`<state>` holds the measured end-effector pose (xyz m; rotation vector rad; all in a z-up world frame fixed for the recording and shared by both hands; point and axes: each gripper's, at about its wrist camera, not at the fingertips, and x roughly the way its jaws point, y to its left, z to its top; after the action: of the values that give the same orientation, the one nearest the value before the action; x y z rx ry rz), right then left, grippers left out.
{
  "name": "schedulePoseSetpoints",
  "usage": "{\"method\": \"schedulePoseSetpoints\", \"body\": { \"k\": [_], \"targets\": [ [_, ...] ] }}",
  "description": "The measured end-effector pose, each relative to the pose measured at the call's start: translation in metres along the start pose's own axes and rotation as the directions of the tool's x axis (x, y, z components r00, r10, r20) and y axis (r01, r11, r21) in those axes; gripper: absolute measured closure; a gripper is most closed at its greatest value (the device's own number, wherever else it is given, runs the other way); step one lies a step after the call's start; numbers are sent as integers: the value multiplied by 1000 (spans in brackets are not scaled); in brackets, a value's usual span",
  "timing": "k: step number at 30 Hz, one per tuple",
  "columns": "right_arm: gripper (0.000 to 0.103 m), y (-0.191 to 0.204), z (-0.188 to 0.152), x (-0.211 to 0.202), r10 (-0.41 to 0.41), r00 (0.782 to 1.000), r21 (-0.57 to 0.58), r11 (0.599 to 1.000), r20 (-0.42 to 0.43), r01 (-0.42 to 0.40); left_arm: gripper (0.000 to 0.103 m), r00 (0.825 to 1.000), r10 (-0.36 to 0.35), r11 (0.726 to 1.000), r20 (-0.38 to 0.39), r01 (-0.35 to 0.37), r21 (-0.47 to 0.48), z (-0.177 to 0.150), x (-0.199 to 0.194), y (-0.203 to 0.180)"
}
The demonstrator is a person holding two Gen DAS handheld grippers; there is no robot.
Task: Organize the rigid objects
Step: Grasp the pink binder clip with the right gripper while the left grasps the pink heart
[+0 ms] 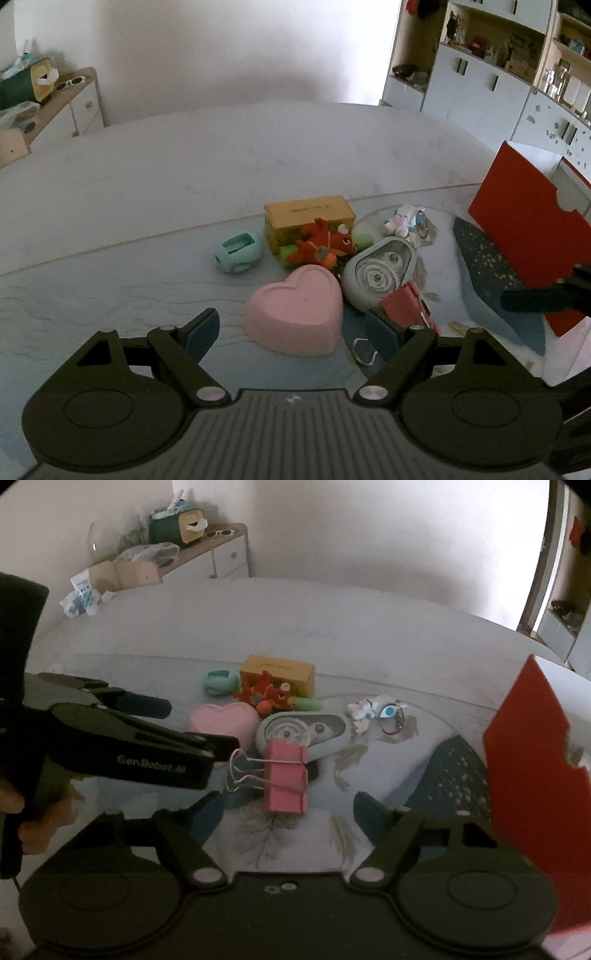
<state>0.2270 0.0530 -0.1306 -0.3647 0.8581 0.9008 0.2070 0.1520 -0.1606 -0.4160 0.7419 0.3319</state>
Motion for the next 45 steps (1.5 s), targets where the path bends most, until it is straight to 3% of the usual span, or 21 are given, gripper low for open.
{"method": "schedulePoseSetpoints", "body": {
  "k": [9,19,24,45],
  "targets": [
    [48,0,6,23,14,1000,-16,1000,-20,-15,17,1000,0,999,-20,-1,-55,0,20,5],
    [63,-7,8,35,34,999,-6,999,-29,-34,18,1000,3,1000,14,-2,-30,-1,24,1],
    [72,-10,7,34,25,999,10,1000,-22,-24,31,1000,10,1000,30,-9,-29,-2,23,0],
    [74,-19,0,6,-2,1000,112,994,-6,3,35,999,-6,999,51,8,-40,-7,8,0]
  ]
}}
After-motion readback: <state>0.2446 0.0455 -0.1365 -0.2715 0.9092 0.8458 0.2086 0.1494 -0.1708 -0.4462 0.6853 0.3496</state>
